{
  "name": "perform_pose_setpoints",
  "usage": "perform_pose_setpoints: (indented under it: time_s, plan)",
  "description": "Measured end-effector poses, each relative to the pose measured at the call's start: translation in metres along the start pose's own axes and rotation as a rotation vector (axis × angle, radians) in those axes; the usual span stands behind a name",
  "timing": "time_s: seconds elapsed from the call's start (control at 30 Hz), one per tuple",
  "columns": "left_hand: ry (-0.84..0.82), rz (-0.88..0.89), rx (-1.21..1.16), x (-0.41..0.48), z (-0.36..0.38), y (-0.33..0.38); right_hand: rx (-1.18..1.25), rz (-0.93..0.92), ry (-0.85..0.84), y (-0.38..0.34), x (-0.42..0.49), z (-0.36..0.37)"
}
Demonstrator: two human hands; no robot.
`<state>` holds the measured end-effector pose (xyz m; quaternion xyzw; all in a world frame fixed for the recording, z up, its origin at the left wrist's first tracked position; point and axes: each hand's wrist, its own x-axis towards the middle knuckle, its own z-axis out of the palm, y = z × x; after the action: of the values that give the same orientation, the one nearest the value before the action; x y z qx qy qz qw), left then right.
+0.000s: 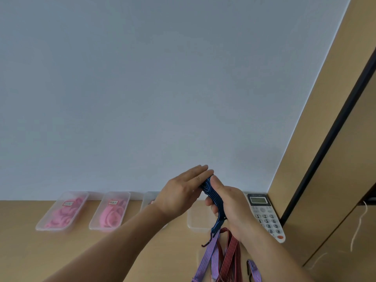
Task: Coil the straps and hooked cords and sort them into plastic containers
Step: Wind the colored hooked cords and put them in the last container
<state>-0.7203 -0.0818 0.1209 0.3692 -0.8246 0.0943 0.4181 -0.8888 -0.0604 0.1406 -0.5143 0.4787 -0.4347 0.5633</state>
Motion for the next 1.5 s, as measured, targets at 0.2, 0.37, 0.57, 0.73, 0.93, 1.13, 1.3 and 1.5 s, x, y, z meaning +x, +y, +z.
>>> perform_pose_setpoints:
  time_s: [0.2, 0.37, 0.57, 0.73, 0.93, 1.13, 1.3, 1.5]
  plan:
    - [-0.106, -0.761, -0.829, 0.012, -0.011, 0.01, 0.039, -0.149, -0.002, -0.006, -0.002, 0.0]
    - [-0.222, -0.911, -1.221, 0.026, -0.024, 0.014, 0.001, -0.19, -0.006, -0.008, -0.003, 0.003]
    - [0.045, -0.921, -1.259, 0.03, -0.024, 0.019, -0.067, -0.08, 0.005, -0.001, -0.003, -0.002]
    - [0.042, -0.759, -0.914, 0.03, -0.023, 0.021, -0.075, -0.034, -0.045, 0.001, -0.001, -0.004]
    - [0.024, -0.385, -0.382, 0.021, -0.017, 0.019, 0.089, 0.042, -0.121, -0.002, 0.001, -0.007]
    - [-0.059, -0.094, -0.134, 0.015, -0.015, 0.017, 0.196, 0.071, -0.099, -0.006, 0.002, -0.006]
    - [-0.231, 0.016, -0.161, 0.012, -0.02, 0.012, 0.257, 0.104, -0.213, -0.002, -0.003, -0.009]
    - [-0.354, -0.042, -0.302, 0.008, -0.024, 0.023, 0.381, 0.022, -0.158, -0.006, -0.001, -0.02]
